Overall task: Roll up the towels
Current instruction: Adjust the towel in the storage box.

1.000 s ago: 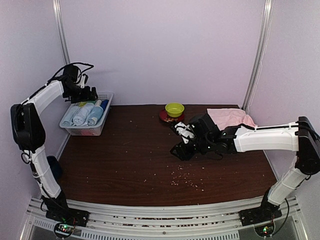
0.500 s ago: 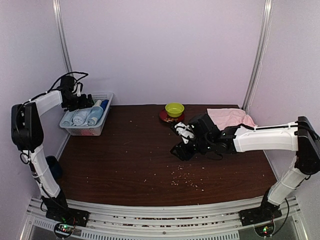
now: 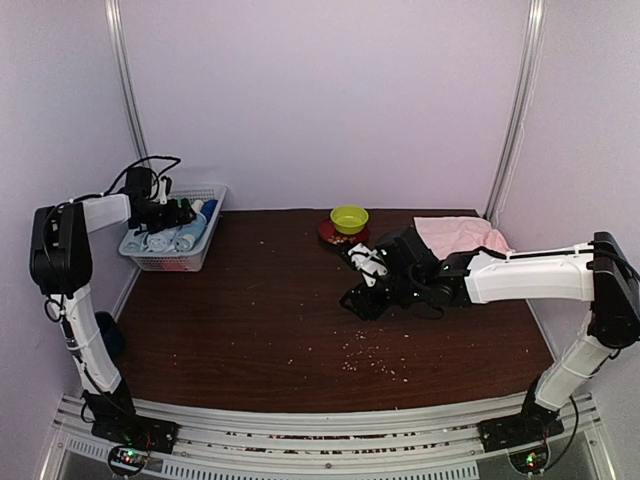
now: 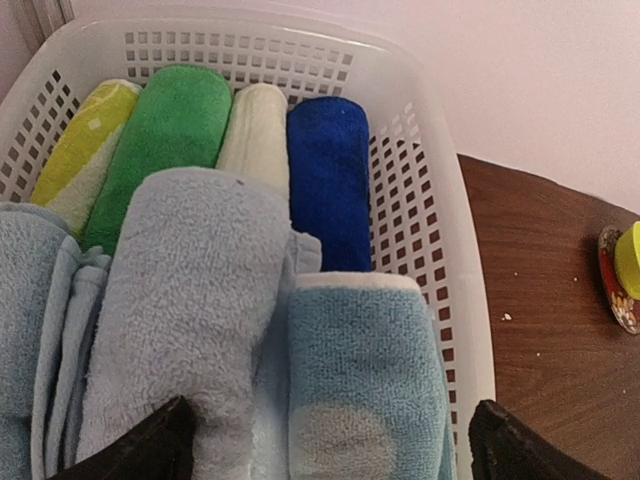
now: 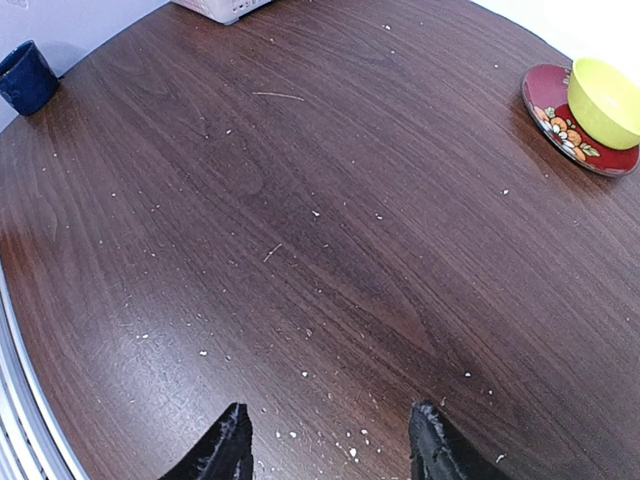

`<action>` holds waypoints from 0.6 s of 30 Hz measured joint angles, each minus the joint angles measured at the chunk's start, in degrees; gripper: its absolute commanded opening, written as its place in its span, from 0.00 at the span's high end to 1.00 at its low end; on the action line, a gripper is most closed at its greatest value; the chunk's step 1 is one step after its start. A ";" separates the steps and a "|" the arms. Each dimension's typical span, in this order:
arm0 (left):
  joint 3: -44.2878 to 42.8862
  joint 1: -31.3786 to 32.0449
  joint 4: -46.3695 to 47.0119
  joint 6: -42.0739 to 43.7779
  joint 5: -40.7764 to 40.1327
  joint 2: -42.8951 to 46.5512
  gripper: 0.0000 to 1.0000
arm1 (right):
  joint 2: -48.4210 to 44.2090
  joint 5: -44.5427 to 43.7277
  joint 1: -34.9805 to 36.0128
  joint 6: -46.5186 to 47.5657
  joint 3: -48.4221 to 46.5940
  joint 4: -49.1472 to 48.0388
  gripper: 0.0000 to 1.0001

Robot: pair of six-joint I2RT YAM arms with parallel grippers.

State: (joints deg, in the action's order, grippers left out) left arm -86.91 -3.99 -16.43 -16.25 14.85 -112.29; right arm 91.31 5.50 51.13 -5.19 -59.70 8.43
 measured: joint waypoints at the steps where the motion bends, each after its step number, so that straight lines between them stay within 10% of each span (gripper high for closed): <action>1: 0.72 0.00 1.09 -0.28 0.44 0.00 0.02 | 0.00 0.00 0.02 0.07 0.00 0.00 0.46; 18: 15.26 0.00 19.89 -6.03 3.15 5.16 0.02 | 0.00 -1.27 0.02 0.55 0.00 0.04 0.42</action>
State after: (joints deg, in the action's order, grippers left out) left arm -71.66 -3.99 3.46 -22.28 18.00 -107.13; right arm 91.31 4.23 51.16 -4.64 -59.70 8.47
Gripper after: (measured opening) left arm 0.978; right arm 0.552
